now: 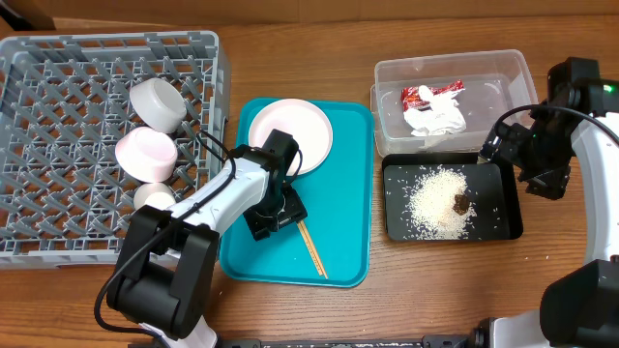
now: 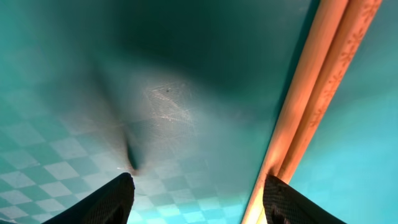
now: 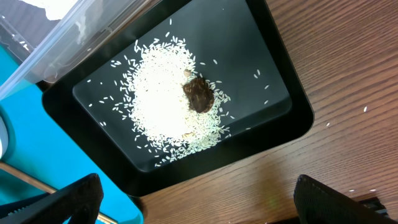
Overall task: Sort waste into correct bins and load items into the dishwasher
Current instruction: 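Pinch the wooden chopsticks on the teal tray with the left gripper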
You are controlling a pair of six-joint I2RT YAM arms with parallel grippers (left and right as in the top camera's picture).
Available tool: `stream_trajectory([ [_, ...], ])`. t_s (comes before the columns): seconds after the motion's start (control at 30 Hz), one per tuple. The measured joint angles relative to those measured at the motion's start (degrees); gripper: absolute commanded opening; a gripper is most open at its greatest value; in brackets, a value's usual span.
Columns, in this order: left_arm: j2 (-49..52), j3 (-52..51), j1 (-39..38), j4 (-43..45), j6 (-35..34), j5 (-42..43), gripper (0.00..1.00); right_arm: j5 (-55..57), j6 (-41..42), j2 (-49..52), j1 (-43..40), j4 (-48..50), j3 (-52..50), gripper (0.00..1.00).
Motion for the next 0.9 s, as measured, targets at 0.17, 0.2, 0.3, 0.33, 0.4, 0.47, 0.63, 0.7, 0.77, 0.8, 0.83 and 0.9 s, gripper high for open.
stream_trajectory([
  [0.17, 0.0, -0.3, 0.0, 1.7, 0.0, 0.9, 0.69, 0.0, 0.0, 0.0, 0.0, 0.0, 0.0, 1.0],
  [0.2, 0.0, -0.3, 0.0, 2.5, 0.0, 0.9, 0.69, 0.0, 0.0, 0.0, 0.0, 0.0, 0.0, 1.0],
  [0.3, 0.0, -0.5, -0.1, 3.4, 0.0, 0.9, 0.69, 0.0, 0.0, 0.0, 0.0, -0.2, 0.0, 1.0],
  [0.33, 0.0, -0.5, -0.1, 3.4, 0.0, 0.9, 0.7, 0.0, 0.0, 0.0, 0.0, -0.2, 0.0, 1.0],
  [0.4, 0.0, -0.5, -0.1, 3.4, 0.0, 0.9, 0.69, 0.0, 0.0, 0.0, 0.0, -0.2, 0.0, 1.0],
  [0.47, 0.0, -0.6, -0.1, 3.5, -0.1, 0.9, 0.66, 0.0, 0.0, 0.0, 0.0, -0.2, 0.0, 1.0],
  [0.63, 0.0, -0.6, -0.1, 3.6, -1.0, 0.7, 0.22, 0.0, 0.0, 0.0, 0.0, -0.2, 0.0, 1.0],
  [0.7, 0.0, -0.7, -0.1, 3.7, -1.1, 0.7, 0.22, 0.0, 0.0, 0.0, 0.0, -0.2, 0.0, 1.0],
  [0.77, 0.0, -0.8, -0.1, 3.8, -1.1, 0.7, 0.24, 0.0, 0.0, 0.0, 0.0, -0.2, 0.0, 1.0],
  [0.8, 0.0, -0.8, -0.1, 3.8, -1.2, 0.7, 0.24, 0.0, 0.0, 0.0, 0.0, -0.2, 0.0, 1.0],
  [0.83, 0.0, -0.8, -0.1, 3.9, -1.3, 0.7, 0.25, 0.0, 0.0, 0.0, 0.0, -0.2, 0.0, 1.0],
  [0.9, 0.0, -0.9, -0.1, 3.9, -1.3, 0.7, 0.25, 0.0, 0.0, 0.0, 0.0, -0.2, 0.0, 1.0],
])
